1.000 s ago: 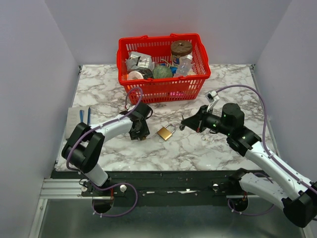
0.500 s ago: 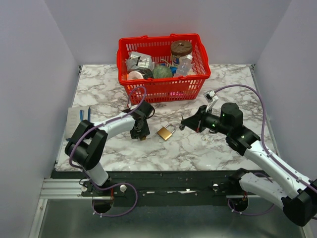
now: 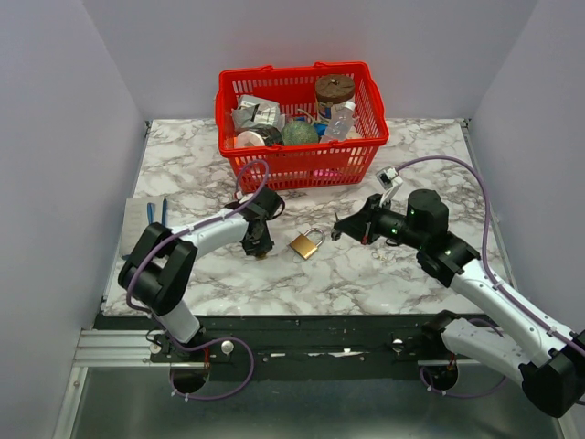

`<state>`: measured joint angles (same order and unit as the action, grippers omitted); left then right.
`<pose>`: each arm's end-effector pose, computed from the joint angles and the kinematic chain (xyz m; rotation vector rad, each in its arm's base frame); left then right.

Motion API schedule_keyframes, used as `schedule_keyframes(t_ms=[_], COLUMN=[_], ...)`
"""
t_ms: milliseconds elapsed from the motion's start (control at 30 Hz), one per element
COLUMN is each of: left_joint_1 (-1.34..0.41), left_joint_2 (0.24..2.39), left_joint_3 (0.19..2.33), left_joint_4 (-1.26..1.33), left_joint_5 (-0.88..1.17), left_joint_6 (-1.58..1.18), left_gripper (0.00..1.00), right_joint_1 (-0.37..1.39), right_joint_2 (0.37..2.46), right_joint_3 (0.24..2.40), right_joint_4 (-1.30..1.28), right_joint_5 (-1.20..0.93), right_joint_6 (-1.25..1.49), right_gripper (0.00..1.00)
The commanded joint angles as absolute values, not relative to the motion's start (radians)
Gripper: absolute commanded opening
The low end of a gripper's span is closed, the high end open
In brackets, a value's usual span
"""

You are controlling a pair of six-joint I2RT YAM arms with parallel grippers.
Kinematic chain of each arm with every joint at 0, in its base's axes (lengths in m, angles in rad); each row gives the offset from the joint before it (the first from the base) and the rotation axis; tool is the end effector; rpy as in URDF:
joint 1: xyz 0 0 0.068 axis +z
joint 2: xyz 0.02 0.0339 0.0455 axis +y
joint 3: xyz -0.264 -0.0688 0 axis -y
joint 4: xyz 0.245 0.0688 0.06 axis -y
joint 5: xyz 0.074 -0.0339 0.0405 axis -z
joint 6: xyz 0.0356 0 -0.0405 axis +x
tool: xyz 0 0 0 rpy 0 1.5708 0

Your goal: Unlock with the key

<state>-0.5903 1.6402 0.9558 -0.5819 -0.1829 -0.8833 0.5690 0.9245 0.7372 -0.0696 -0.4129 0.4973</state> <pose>0.2518 -0.1609 0.1645 -0.4466 2.7572 -0.0982 0.1743 0.1284 0.3105 -0.3811 1.9194 1.1056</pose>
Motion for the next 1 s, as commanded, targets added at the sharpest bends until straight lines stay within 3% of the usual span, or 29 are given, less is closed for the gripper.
schedule_keyframes(t_ms=[0, 500, 967], left_joint_1=[-0.595, -0.594, -0.594], left_joint_2=[1.625, 1.263, 1.062], left_joint_3=[0.922, 0.893, 0.802], left_joint_4=[-0.577, -0.512, -0.492], left_joint_5=[-0.095, -0.055, -0.092], left_joint_6=[-0.931, -1.247, -1.387], left_gripper=[0.02, 0.00, 0.00], right_joint_1=[0.568, 0.755, 0.779], right_joint_2=[0.951, 1.250, 1.492], right_joint_3=[0.745, 0.951, 1.075], right_joint_4=[-0.067, -0.127, -0.137], right_joint_5=[-0.436, -0.442, -0.568], right_joint_6=[0.500, 0.537, 0.598], right_gripper=[0.01, 0.01, 0.01])
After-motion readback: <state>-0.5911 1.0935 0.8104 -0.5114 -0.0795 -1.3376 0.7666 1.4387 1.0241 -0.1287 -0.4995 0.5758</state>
